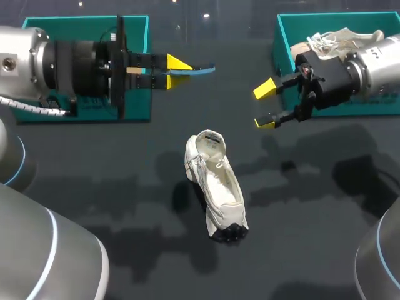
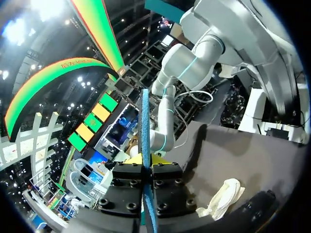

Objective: Take the shoe out of the shoebox, open the shoe tongue, remove and reinsert the insole, then place the shoe into the shoebox

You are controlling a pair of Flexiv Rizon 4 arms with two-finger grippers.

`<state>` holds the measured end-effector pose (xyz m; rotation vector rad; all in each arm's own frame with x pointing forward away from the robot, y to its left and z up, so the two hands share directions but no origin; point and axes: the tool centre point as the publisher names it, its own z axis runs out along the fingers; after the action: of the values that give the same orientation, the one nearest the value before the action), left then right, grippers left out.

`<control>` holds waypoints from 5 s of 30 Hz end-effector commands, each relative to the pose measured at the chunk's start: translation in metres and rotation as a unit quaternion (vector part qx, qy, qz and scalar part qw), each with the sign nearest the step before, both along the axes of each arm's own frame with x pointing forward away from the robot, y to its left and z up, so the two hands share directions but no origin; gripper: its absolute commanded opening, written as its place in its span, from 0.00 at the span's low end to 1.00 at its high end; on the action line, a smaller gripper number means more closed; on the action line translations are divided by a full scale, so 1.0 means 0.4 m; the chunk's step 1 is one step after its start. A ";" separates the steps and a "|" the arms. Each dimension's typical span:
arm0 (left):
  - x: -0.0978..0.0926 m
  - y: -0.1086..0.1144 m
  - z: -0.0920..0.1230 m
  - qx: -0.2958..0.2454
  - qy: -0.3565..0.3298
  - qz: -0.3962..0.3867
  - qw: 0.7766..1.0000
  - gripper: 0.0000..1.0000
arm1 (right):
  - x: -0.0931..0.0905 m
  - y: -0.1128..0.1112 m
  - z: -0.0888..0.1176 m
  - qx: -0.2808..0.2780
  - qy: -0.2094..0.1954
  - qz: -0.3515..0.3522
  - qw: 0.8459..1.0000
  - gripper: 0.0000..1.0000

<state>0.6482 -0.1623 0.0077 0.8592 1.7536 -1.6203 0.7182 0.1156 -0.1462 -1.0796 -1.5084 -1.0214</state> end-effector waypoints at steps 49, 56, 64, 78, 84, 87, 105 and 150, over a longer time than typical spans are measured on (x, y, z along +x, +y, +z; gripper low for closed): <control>0.103 -0.055 -0.184 0.056 -0.151 0.034 0.986 0.00 | -0.001 0.003 -0.002 0.000 0.000 -0.001 1.000 1.00; 0.125 -0.063 -0.229 0.060 -0.195 0.036 0.978 0.00 | -0.001 0.003 -0.002 0.000 0.000 -0.001 1.000 1.00; 0.171 -0.094 -0.326 0.046 -0.263 0.010 0.964 0.00 | -0.001 0.003 -0.002 0.000 0.000 -0.001 1.000 1.00; 0.182 -0.117 -0.368 0.050 -0.314 0.013 0.948 0.00 | -0.001 0.003 -0.002 0.000 0.000 -0.001 1.000 1.00; 0.189 -0.134 -0.385 0.047 -0.342 0.013 0.938 0.00 | -0.001 0.003 -0.002 0.000 0.000 -0.001 1.000 1.00; 0.191 -0.135 -0.391 0.039 -0.334 0.008 0.942 0.00 | -0.001 0.003 -0.002 0.000 0.000 -0.001 1.000 1.00; 0.166 -0.140 -0.394 0.039 -0.355 0.014 0.934 0.00 | 0.044 0.032 -0.010 -0.008 0.010 0.007 1.000 1.00; 0.176 -0.178 -0.433 0.050 -0.361 0.020 0.931 0.00 | 0.086 0.199 -0.053 0.071 -0.010 -0.067 0.995 0.60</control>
<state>0.7200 -0.2300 -0.1636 1.2622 1.3066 -0.9986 0.7567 0.1940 -0.1665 -1.0767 -1.3786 -1.2060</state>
